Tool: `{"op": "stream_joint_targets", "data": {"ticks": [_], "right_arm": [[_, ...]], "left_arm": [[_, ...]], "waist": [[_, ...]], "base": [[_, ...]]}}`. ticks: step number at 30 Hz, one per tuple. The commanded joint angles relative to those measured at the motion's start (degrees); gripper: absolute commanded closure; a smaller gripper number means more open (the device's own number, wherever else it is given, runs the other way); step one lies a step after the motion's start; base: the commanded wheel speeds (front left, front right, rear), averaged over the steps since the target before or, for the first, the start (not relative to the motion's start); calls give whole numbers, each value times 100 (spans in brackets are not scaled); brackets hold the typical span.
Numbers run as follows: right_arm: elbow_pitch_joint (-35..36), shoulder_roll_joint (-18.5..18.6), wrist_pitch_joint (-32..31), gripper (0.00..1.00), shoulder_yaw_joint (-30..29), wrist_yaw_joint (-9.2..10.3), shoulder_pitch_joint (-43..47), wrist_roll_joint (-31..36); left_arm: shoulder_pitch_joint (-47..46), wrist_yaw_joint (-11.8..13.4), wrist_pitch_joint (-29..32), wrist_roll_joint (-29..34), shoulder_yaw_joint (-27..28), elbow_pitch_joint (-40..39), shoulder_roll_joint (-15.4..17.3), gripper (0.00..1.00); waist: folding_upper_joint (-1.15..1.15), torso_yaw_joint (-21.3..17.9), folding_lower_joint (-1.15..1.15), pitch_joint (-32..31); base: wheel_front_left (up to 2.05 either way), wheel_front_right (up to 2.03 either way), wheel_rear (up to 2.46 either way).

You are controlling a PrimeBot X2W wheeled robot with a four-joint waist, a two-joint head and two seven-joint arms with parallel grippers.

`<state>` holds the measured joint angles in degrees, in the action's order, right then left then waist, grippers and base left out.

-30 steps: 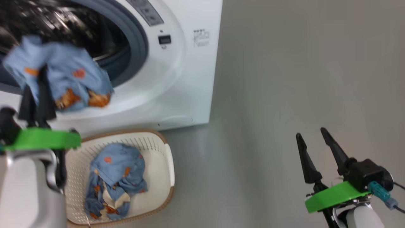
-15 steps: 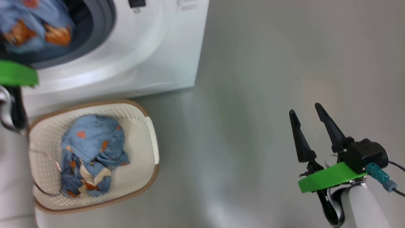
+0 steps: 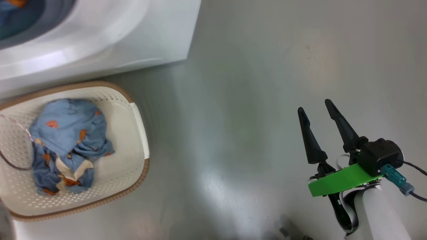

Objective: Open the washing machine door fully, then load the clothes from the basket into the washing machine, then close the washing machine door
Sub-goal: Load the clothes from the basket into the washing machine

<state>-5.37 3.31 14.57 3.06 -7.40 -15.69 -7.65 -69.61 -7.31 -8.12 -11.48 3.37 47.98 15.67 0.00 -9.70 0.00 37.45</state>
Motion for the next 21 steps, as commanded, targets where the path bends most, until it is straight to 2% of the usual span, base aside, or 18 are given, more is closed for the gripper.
{"op": "stream_joint_targets", "data": {"ticks": [1, 6, 11, 15, 20, 21], "right_arm": [[131, -17, 43, 0, 141, -9, 38, -63], [154, -28, 43, 0, 194, -9, 64, -80], [132, -38, 43, 0, 294, -9, 33, -147], [137, -41, 43, 0, 340, -9, -14, -209], [139, -42, 43, 0, 379, -9, -101, -282], [132, -42, 43, 0, 383, -9, -109, -292]], "left_arm": [[-152, -15, 49, -108, 31, -36, 344, 100], [-602, -16, 16, -319, -169, 256, 493, 100], [-896, -17, -472, -323, -428, 297, 630, 100], [-971, -13, -673, -185, -484, 2, 691, 100], [-784, 5, -685, -107, -298, -669, 676, 100], [-730, 7, -685, -122, -258, -680, 653, 71]], "waist": [[0, -88, 0, 202], [0, -89, 0, 435], [0, -137, 0, 619], [0, -178, 0, 690], [0, -227, 0, 742], [0, -226, 0, 733]], "base": [[0, 0, 0], [0, 0, 0], [0, 0, 0], [0, 0, 0], [0, 0, 0], [0, 0, 0]]}}
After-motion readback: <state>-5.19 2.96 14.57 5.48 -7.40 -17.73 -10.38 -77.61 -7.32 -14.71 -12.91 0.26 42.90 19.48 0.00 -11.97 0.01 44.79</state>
